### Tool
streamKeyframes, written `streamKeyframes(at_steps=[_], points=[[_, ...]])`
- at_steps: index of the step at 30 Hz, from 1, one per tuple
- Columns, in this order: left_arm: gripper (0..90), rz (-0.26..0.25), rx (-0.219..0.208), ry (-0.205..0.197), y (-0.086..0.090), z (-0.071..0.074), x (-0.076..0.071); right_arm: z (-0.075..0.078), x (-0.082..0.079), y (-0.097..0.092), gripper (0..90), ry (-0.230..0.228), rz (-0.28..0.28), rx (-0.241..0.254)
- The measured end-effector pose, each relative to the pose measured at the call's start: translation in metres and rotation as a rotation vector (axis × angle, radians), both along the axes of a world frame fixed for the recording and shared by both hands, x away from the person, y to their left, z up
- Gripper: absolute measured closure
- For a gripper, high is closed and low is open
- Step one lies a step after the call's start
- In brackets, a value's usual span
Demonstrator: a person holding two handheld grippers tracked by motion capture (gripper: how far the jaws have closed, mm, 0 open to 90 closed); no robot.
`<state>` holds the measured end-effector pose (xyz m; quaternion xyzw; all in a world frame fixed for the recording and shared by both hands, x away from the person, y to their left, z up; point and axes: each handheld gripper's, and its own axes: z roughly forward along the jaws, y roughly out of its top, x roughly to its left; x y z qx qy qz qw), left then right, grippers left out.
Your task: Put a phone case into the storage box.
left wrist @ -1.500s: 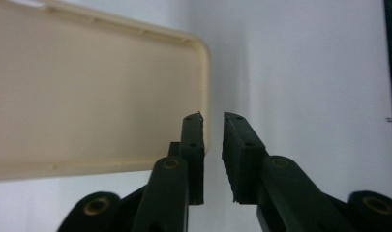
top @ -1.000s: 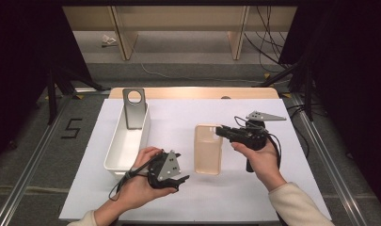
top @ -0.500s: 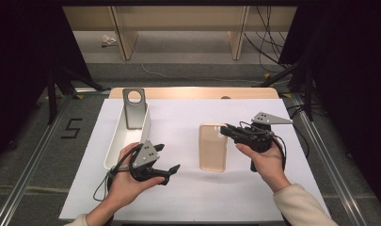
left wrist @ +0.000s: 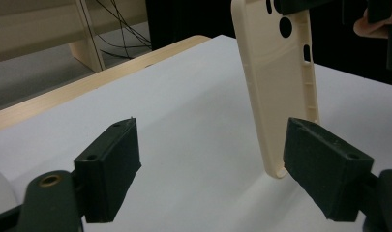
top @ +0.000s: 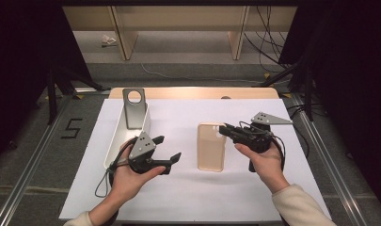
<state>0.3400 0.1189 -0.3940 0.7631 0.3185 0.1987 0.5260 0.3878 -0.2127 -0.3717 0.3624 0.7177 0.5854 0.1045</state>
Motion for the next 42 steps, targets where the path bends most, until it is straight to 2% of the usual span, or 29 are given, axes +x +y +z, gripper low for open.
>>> streamKeyframes(at_steps=[13,20,30,38,42], points=[[25.3,-0.039,-0.013,-0.014,-0.029,0.014,0.01,0.0,-0.002,0.005,81.6,-0.004,-0.001,0.002],[34.3,-0.041,-0.014,-0.011,-0.044,0.018,0.016,0.0,-0.003,0.006,81.6,-0.006,-0.004,0.003],[48.9,-0.006,-0.042,-0.001,-0.058,0.026,0.027,0.0,-0.003,0.007,81.6,-0.009,-0.007,-0.002],[61.0,0.029,-0.064,0.038,-0.062,0.026,0.032,0.0,-0.004,0.009,81.5,-0.012,-0.006,-0.003],[65.7,0.04,-0.071,0.043,-0.062,0.026,0.033,0.0,-0.004,0.008,81.6,-0.013,-0.008,-0.005]])
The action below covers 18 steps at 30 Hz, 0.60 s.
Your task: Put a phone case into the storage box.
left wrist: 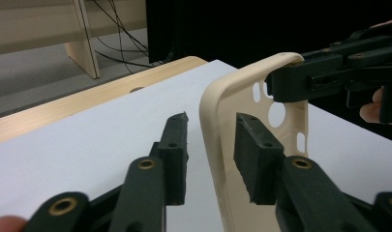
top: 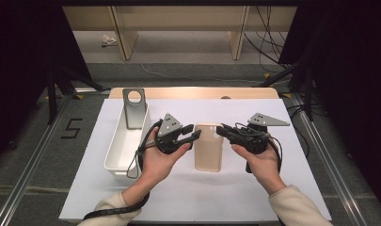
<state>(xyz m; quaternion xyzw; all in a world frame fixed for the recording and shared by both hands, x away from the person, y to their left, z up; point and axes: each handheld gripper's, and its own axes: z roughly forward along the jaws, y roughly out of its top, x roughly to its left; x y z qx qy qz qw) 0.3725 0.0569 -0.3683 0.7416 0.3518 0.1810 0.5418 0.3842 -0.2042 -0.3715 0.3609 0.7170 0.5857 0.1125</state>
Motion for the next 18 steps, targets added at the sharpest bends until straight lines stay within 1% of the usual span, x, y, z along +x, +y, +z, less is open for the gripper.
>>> streamKeyframes(at_steps=[3,5,9,12,15,18], points=[[68.6,-0.004,-0.002,0.008,-0.0002,0.0001,0.0009,0.0001,-0.0001,0.0002,81.6,-0.001,-0.001,0.001],[69.7,-0.012,-0.013,0.014,-0.0002,0.0004,0.0018,0.0,-0.0001,0.0005,81.5,-0.003,-0.001,-0.001],[74.0,-0.01,-0.015,0.022,-0.0008,0.0006,0.0028,-0.0002,-0.0003,0.0011,81.5,-0.002,-0.001,-0.005],[75.9,-0.002,-0.012,0.025,-0.0011,0.001,0.0027,-0.0002,-0.0004,0.0014,81.5,-0.003,-0.001,-0.005],[79.6,0.009,-0.021,0.028,-0.0006,0.001,0.0028,-0.0002,-0.0006,0.0013,81.6,-0.003,-0.002,-0.002],[80.8,0.021,-0.021,0.033,-0.0006,0.0008,0.0022,-0.0006,-0.0007,0.002,81.5,-0.006,-0.002,-0.004]])
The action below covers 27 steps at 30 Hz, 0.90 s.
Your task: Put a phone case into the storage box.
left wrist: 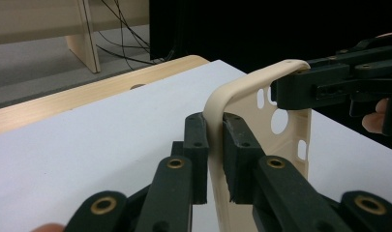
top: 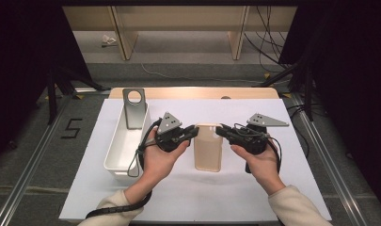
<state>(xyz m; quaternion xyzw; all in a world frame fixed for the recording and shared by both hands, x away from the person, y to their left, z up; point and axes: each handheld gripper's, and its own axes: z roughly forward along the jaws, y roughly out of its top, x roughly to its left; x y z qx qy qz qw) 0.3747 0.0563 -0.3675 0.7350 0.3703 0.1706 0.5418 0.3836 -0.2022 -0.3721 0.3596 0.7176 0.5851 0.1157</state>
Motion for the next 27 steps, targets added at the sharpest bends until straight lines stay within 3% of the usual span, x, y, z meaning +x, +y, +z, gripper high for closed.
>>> streamKeyframes(at_steps=[5,27], points=[[82.8,0.021,-0.016,0.005,0.0004,0.0,-0.0006,-0.0007,-0.0002,0.0011,81.5,-0.001,0.002,-0.001],[84.3,0.06,-0.009,0.009,-0.0023,0.0041,-0.0015,-0.0012,-0.0004,0.0026,80.8,-0.021,-0.002,-0.004]])
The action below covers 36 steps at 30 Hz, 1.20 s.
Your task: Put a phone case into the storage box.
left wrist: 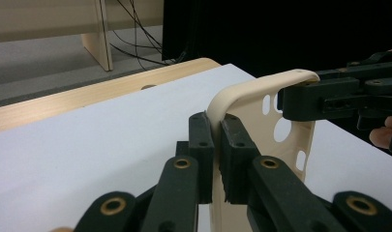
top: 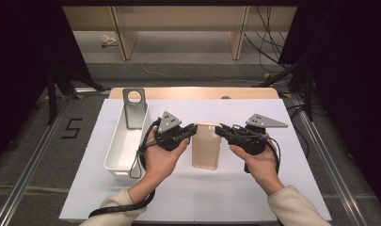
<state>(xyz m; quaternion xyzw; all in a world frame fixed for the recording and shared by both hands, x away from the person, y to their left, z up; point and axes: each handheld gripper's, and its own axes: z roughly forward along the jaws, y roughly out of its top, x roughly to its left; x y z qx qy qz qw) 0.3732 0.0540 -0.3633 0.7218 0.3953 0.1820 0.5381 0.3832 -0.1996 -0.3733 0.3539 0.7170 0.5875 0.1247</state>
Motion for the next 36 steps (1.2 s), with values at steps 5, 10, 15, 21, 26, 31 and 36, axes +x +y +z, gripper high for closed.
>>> streamKeyframes(at_steps=[5,10,15,21,26,31,36], points=[[84.6,0.007,0.018,-0.015,0.0,0.001,0.001,-0.001,0.0,0.001,61.0,-0.023,-0.003,-0.028],[84.6,0.027,0.021,-0.02,0.003,0.001,0.005,0.003,0.001,-0.001,35.4,-0.066,-0.005,-0.093],[84.6,0.045,0.023,-0.027,0.007,0.002,0.007,0.005,-0.001,-0.005,26.5,-0.1,-0.003,-0.107],[84.7,0.067,0.015,-0.032,0.015,0.006,0.01,0.003,-0.004,-0.011,23.2,-0.119,0.016,-0.125],[84.6,0.089,0.005,-0.043,0.024,0.013,0.012,0.0,-0.006,-0.021,22.2,-0.118,0.007,-0.132],[84.7,0.109,-0.002,-0.059,0.036,0.022,0.011,-0.004,-0.008,-0.032,22.1,-0.108,-0.007,-0.142],[84.6,0.131,-0.008,-0.068,0.048,0.028,0.011,-0.009,-0.01,-0.043,22.1,-0.092,-0.029,-0.146]])
